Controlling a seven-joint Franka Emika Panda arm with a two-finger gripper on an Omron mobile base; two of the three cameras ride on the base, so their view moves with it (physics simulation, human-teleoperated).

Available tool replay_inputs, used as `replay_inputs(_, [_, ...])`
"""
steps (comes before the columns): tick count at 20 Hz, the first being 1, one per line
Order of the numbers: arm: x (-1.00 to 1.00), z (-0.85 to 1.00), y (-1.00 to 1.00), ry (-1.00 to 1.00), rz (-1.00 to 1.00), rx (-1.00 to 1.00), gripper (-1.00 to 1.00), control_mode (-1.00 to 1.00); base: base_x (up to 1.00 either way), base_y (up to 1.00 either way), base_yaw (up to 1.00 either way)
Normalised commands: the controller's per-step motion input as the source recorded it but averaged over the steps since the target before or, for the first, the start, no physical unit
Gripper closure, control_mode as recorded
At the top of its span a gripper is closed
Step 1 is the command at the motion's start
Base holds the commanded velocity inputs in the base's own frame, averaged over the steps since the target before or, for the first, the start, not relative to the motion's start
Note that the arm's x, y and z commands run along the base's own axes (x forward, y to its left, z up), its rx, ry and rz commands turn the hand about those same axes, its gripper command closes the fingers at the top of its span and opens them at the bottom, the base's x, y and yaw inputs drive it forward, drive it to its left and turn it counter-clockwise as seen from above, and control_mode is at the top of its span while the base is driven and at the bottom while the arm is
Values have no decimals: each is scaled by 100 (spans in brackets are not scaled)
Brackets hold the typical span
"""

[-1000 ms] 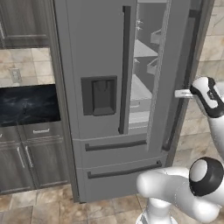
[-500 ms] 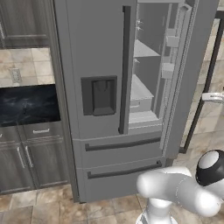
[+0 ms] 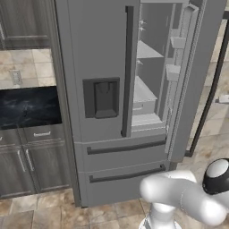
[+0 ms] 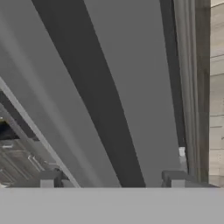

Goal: Retrieve the butter from the fridge and place it on a plate on the dining table. Then retrieve the butter knife by the fridge and place it near the plate.

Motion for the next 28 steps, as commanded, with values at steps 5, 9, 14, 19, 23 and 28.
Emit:
replay_inputs(5, [-36,14,19,26,-36,-43,-100,-100,0,0,0])
replay_inputs(9, [2,10,94,32,-22,-56,-100,-100,0,0,0])
replay_inputs(14, [10,0,100,51,-14,-61,-100,-100,0,0,0])
replay_inputs(19, [48,-19,95,65,-5,-54,-100,-100,0,0,0])
replay_inputs(23, [55,-26,87,41,0,-34,-100,-100,0,0,0])
replay_inputs(28, [56,-40,30,14,0,-9,-100,-100,0,0,0])
